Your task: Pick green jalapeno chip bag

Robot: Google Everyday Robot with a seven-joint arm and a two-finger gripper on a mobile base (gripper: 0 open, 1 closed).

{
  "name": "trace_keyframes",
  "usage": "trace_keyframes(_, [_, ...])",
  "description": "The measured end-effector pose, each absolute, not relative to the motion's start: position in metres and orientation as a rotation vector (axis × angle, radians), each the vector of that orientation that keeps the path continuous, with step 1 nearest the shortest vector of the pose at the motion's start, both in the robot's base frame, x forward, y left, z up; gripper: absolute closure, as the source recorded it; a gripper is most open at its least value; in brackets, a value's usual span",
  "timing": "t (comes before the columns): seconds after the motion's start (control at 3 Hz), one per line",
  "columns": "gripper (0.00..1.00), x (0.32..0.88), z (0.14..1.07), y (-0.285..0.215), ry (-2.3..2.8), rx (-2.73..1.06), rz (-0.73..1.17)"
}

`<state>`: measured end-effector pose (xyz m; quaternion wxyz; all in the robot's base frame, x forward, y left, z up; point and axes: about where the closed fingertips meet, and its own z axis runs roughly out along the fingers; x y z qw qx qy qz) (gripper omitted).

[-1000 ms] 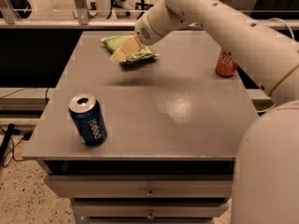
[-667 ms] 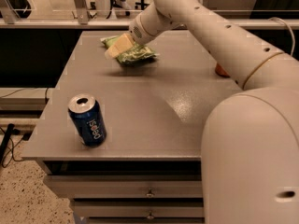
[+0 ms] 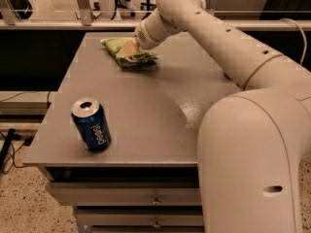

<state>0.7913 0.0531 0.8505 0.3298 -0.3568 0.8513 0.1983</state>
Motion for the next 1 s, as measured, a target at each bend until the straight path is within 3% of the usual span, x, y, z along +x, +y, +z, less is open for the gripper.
trace_keyframes(0.33, [0.78,0.789,0.873,0.047,2.167,-0.920,0.494])
trace_keyframes(0.67, [0.99,0.784,0.896,0.047,2.102,-0.931,0.478])
trace_keyframes(1.0, [1.00,0.778,0.919,0.059,2.007,-0.950,0.503])
